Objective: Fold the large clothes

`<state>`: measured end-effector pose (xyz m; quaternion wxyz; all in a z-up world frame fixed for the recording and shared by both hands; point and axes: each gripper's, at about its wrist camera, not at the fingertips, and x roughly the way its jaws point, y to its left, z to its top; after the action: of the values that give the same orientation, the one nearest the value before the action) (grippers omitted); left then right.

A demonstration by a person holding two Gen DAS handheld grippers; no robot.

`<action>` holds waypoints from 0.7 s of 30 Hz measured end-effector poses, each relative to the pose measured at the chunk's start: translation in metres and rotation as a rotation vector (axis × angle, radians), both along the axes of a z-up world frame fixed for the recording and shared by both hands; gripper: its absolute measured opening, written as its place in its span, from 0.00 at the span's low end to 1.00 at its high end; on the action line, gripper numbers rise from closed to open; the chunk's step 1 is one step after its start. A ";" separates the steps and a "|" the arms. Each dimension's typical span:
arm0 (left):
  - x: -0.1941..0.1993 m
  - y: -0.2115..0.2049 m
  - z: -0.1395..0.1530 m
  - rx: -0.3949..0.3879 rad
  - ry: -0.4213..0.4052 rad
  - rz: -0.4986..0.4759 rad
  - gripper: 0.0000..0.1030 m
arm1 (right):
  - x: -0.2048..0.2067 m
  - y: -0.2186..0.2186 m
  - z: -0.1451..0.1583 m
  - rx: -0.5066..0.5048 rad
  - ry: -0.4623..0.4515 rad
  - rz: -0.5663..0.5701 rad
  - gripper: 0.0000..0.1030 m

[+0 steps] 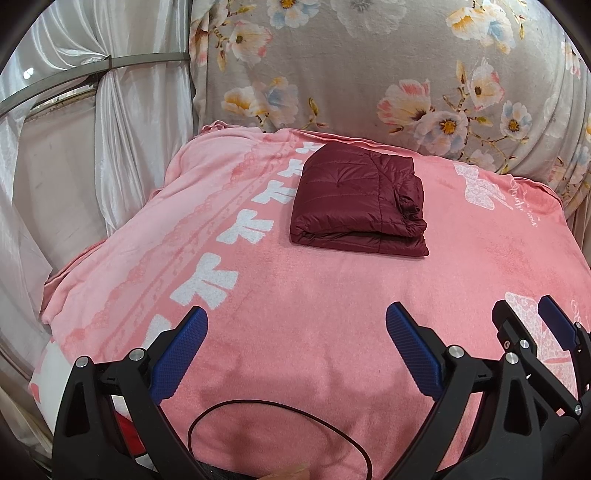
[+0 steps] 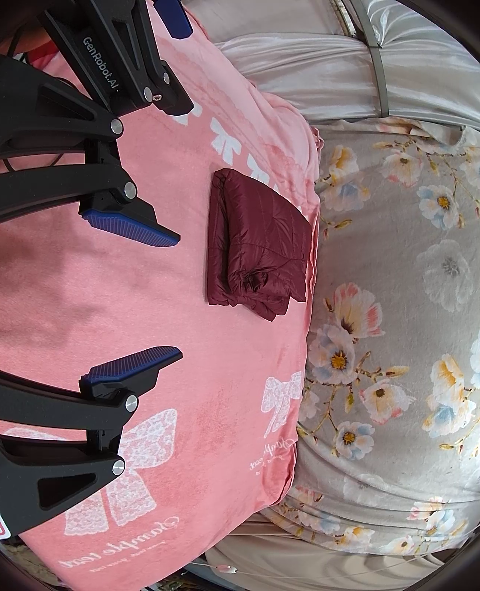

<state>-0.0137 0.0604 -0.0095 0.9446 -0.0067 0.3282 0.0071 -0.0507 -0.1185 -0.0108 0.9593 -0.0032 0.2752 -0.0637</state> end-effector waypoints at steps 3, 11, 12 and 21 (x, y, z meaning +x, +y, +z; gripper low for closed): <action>0.000 0.001 -0.001 0.004 -0.002 -0.002 0.91 | 0.000 -0.001 -0.001 0.000 0.000 0.001 0.54; 0.001 0.004 -0.007 -0.002 0.013 -0.022 0.87 | 0.000 -0.002 -0.001 0.001 0.003 0.000 0.54; 0.003 0.003 -0.007 0.000 0.013 -0.024 0.87 | 0.001 -0.002 -0.001 0.000 0.003 0.001 0.54; 0.002 0.005 -0.005 0.013 0.008 -0.027 0.86 | 0.002 -0.002 0.000 -0.001 0.003 0.004 0.54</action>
<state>-0.0115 0.0651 -0.0141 0.9433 0.0036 0.3320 -0.0034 -0.0485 -0.1208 -0.0106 0.9590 -0.0043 0.2764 -0.0619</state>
